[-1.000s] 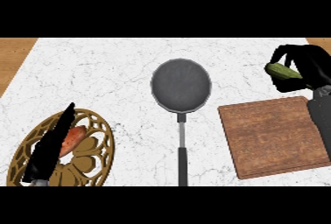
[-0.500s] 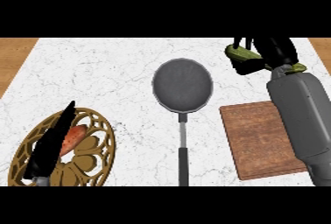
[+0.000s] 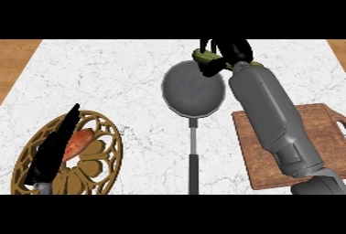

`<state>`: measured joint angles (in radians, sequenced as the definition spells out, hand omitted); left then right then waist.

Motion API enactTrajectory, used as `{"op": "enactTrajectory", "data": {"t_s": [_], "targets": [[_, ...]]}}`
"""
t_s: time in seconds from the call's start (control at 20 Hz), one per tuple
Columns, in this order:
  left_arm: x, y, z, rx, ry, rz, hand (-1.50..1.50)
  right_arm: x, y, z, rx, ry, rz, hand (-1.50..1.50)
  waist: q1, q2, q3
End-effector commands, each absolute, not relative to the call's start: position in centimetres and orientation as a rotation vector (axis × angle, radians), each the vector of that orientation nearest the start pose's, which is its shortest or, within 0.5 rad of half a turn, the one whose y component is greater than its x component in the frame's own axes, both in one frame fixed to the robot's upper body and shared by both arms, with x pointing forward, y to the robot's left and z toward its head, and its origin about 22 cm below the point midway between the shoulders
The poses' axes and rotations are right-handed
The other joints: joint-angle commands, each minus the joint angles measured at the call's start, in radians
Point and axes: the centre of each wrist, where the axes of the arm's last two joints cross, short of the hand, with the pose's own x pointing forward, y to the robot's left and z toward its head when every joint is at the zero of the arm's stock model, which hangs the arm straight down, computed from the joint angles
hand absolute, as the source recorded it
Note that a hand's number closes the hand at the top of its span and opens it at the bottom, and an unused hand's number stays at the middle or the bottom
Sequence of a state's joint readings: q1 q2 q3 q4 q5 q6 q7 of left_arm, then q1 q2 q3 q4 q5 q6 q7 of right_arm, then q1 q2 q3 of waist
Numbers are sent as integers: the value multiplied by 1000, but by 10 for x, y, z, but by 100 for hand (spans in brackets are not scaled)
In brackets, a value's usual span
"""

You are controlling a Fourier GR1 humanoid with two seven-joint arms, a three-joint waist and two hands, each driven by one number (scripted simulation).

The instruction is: Pick the squash from the cutting board and place it in the pan

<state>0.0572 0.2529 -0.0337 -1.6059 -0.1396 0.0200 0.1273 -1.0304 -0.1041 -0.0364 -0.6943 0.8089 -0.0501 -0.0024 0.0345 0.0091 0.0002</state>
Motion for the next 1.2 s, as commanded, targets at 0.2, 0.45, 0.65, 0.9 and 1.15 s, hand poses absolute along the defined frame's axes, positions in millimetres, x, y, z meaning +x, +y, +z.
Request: {"op": "enactTrajectory", "data": {"t_s": [0.2, 0.45, 0.65, 0.9, 1.15], "targets": [[228, 274, 7, 273, -1421, -312, 0, 438, -90, 71, -680, -1512, 1087, 150, 47, 17, 0], [237, 273, 17, 282, -1435, -343, 0, 438, -97, 56, -448, -1350, 1068, 150, 59, 24, 1], [243, 264, 15, 262, -1444, -325, 0, 442, -97, 60, -295, -1236, 905, -150, 64, 24, 0], [251, 255, 17, 245, -1439, -356, 0, 439, -106, 49, -220, -1412, 669, -150, 83, 26, 2], [230, 258, 11, 282, -1418, -333, 0, 444, -110, 61, -232, -1572, 415, -150, 54, 15, 2]]}}
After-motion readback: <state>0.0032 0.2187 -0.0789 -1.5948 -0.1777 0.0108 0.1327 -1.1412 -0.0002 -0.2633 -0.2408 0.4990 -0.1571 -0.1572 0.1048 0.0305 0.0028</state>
